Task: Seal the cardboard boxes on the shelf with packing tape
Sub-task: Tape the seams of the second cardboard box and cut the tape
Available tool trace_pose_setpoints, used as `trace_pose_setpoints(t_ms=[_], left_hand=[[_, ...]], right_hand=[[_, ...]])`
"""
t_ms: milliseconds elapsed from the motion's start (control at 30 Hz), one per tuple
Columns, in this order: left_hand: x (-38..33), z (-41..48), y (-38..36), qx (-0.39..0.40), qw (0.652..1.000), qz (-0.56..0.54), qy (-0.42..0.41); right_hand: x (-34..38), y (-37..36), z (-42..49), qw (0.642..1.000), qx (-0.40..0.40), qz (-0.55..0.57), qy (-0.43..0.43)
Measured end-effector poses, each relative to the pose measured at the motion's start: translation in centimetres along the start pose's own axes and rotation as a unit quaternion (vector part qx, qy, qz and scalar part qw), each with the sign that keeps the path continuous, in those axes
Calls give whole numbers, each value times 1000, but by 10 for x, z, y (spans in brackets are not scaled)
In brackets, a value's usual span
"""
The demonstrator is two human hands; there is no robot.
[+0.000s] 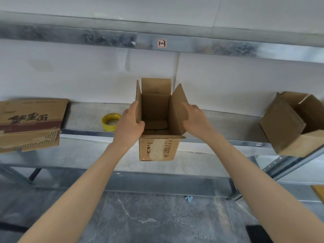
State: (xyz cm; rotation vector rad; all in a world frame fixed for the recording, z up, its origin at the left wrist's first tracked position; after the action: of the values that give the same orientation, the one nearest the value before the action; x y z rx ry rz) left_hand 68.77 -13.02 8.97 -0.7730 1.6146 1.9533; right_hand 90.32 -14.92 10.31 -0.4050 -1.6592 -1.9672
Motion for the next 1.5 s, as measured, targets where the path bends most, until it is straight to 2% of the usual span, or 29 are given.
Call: trace_pose_setpoints(t_ms=[100,167,267,433,700,967,1100,1367,1500], left_hand=[[12,15,5,36,997,-16,65],[19,25,14,31,996,-19,80],[21,37,24,31,998,-23,51],[12,37,22,78,997,-7,15],[-25,22,16,98,994,-47,-27],[-118,-15,-55,169,983,-18,-71],[-168,-34,-105,207,975,2,-81],[-228,-56,-203,261,963,2,-67],[-252,-56,-235,259,963,-36,-61]], right_hand=[[-13,-2,3,998,35,5,-44],[-16,1,2,999,7,12,-52],[-17,7,1,996,-59,35,-54],[-17,7,-6,994,-56,71,-55],[-38,50,-32,987,-117,107,-31],[-108,121,-76,989,-125,66,-40],[-159,161,-97,990,-128,-3,-57],[-252,207,-114,980,-52,-151,-117],[-289,228,-116,977,-34,-166,-133]])
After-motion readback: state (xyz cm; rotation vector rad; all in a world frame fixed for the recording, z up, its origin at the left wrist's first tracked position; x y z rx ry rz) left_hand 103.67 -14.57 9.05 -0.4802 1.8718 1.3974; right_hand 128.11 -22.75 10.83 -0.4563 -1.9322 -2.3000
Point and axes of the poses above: each hand's wrist, its own z-axis towards the middle knuckle, its own y-axis out of the back of the hand, x = y × z, the point moved 8 cm from there along z, towards the middle knuckle, and after that the axes turned 12 degrees about y, right-handed, at the moved point
